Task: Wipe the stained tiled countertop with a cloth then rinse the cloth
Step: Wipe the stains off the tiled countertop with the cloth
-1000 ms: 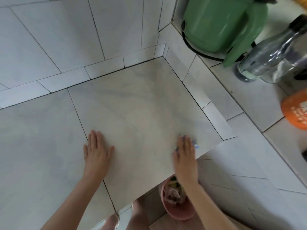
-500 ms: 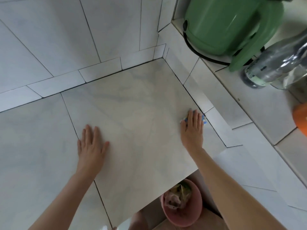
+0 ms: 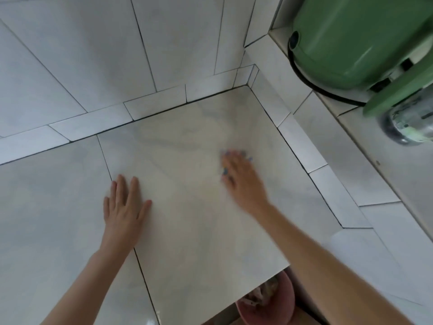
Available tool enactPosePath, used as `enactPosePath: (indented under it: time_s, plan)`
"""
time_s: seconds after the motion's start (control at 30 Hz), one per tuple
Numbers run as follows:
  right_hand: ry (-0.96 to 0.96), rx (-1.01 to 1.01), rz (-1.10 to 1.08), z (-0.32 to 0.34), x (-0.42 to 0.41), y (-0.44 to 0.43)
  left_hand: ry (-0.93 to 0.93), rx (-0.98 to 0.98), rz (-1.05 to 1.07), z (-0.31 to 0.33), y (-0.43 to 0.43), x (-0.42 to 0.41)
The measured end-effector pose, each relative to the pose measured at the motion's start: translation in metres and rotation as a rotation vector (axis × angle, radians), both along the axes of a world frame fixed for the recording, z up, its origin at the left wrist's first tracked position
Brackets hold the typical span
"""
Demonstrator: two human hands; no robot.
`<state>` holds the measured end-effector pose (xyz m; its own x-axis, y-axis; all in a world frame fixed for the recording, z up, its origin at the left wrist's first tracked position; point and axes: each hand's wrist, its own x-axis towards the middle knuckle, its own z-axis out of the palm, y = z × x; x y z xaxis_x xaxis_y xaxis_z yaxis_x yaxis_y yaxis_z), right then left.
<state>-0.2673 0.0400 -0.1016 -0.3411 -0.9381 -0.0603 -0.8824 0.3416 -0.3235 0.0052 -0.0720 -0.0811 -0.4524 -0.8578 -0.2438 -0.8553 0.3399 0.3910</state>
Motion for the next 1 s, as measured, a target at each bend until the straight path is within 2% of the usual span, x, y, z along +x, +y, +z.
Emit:
enactPosePath:
  time_s: [0.13, 0.23, 0.3, 0.43, 0.5, 0.53, 0.57, 0.73, 0.87, 1.0]
  plan:
    - [0.036, 0.082, -0.361, 0.007, -0.082, -0.014, 0.014, 0.003, 0.017, 0.001, -0.006, 0.0]
    - [0.052, 0.063, -0.453, 0.006, -0.068, -0.048, 0.019, 0.004, 0.064, 0.001, -0.017, 0.0]
    - [0.047, 0.009, -0.296, 0.004, -0.03, -0.075, 0.011, 0.003, 0.074, 0.0, -0.023, 0.0]
    - [0.03, -0.012, 0.223, 0.004, 0.054, -0.088, 0.0, -0.018, 0.065, -0.002, -0.025, 0.001]
    - [0.015, 0.046, 0.38, 0.005, 0.04, -0.089, 0.008, -0.031, 0.059, -0.001, -0.024, 0.002]
    - [0.022, 0.051, 0.389, 0.003, 0.021, -0.093, 0.013, -0.036, 0.055, -0.001, -0.023, 0.002]
    - [0.025, 0.064, 0.347, 0.002, -0.001, -0.097, 0.016, -0.038, 0.055, -0.001, -0.023, 0.002]
    - [0.058, 0.06, -0.139, 0.009, -0.098, -0.121, 0.018, -0.034, 0.052, -0.002, -0.021, 0.001]
    - [-0.007, 0.114, -0.411, 0.012, -0.105, -0.153, 0.02, -0.044, 0.049, -0.002, -0.022, 0.003]
    - [-0.025, 0.088, -0.568, 0.012, -0.102, -0.179, 0.048, -0.043, 0.046, 0.0, -0.023, 0.004]
